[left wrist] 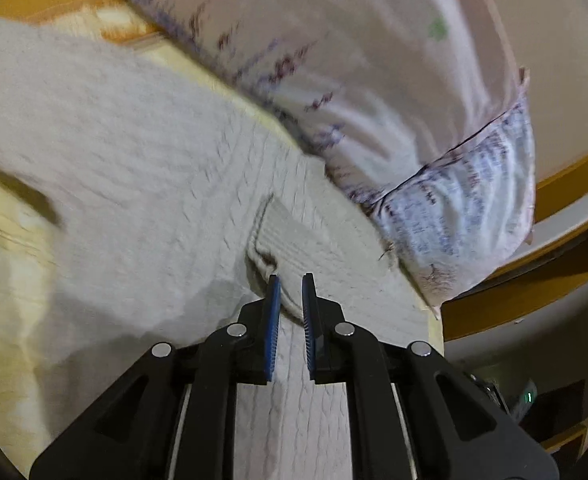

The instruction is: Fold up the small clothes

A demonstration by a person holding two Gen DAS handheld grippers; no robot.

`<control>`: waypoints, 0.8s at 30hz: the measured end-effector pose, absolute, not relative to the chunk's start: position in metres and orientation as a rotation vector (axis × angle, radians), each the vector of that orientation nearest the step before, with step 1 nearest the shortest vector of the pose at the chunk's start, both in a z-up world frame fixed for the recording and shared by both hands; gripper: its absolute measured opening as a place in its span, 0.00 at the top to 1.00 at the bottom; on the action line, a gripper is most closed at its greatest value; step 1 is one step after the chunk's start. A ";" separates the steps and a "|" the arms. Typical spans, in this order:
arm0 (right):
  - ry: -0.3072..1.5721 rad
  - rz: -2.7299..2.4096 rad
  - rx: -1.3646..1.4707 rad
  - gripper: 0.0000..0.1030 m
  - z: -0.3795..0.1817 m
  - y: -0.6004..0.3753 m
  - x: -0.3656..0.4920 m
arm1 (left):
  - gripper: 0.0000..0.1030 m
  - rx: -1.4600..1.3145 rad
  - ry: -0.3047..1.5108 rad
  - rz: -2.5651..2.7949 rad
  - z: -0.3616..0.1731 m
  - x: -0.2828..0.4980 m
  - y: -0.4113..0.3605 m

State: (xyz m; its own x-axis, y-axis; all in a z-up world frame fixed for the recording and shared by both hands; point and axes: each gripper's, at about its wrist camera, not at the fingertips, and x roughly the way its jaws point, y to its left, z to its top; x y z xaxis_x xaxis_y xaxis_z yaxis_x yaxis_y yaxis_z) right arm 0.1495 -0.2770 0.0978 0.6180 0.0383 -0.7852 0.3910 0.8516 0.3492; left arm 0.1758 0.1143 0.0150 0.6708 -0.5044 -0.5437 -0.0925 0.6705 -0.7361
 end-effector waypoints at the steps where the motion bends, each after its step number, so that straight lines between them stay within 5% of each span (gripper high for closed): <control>1: 0.951 -0.161 0.485 0.44 0.092 -0.261 0.164 | 0.72 -0.814 0.803 -0.254 0.020 0.168 0.125; 2: 0.981 -0.135 0.450 0.44 0.088 -0.251 0.172 | 0.49 -0.814 0.789 -0.236 0.024 0.162 0.134; 3: 1.010 -0.112 0.410 0.44 0.084 -0.239 0.179 | 0.36 -0.815 0.772 -0.206 0.026 0.155 0.145; 7: 1.142 -0.040 0.310 0.42 0.058 -0.205 0.200 | 0.36 -0.840 0.687 -0.077 0.032 0.120 0.205; 11: 1.128 -0.022 0.256 0.26 0.053 -0.192 0.200 | 0.36 -0.918 0.670 0.059 0.025 0.099 0.270; 24: 1.109 -0.034 0.338 0.25 0.054 -0.198 0.196 | 0.44 -1.198 0.664 0.156 -0.011 0.106 0.335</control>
